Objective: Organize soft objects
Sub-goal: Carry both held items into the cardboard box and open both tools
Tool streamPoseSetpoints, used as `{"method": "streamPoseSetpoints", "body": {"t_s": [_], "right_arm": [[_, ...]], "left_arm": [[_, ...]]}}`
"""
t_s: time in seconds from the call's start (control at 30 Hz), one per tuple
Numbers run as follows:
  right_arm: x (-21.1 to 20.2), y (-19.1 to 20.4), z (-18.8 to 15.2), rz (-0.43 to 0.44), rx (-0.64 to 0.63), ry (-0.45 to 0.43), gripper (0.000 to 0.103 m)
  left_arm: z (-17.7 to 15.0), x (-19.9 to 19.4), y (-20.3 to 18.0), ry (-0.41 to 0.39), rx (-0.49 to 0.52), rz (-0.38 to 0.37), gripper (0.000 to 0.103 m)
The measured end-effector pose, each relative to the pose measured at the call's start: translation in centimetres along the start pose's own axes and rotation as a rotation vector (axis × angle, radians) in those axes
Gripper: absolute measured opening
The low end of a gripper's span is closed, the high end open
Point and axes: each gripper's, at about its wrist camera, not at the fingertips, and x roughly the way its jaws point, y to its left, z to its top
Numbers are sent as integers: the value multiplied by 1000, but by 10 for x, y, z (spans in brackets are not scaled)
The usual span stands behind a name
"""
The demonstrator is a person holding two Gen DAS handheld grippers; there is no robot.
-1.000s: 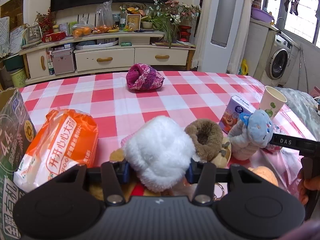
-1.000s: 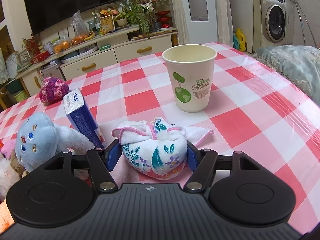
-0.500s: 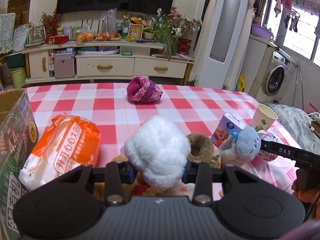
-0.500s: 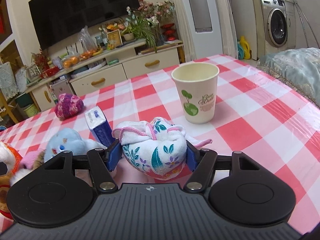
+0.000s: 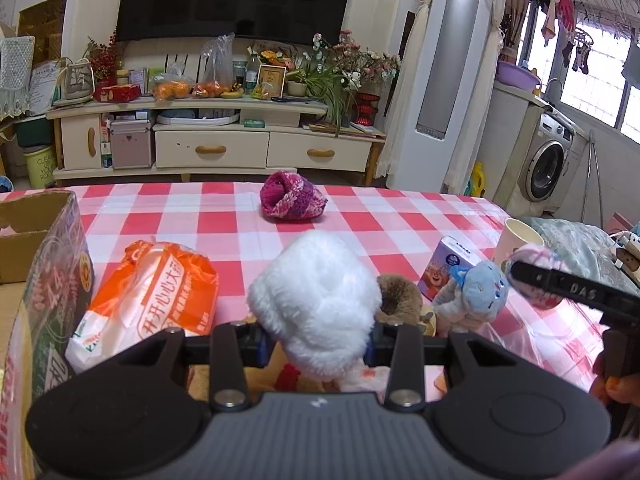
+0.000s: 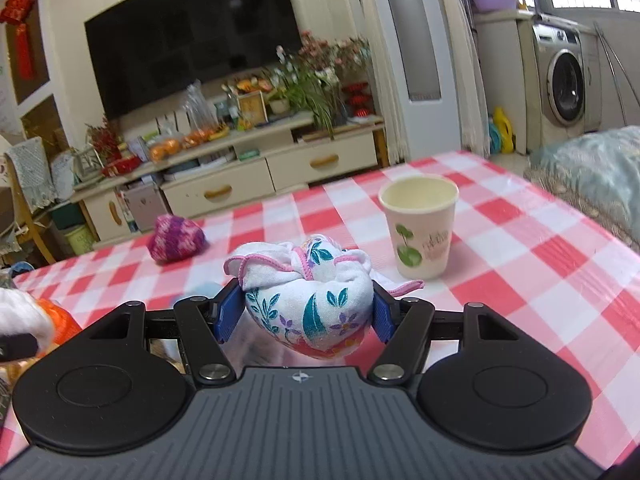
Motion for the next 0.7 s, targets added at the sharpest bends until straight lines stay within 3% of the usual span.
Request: {"method": "streamPoseSetpoints", "body": {"t_s": [0.27, 0.7], "right_arm": [[-21, 28, 5, 54, -34, -51, 80], [-29, 95, -4, 175, -138, 20, 80]], "left_arm": [[-2, -9, 3, -16, -4, -8, 39], [1, -28, 19, -53, -35, 7, 39]]}}
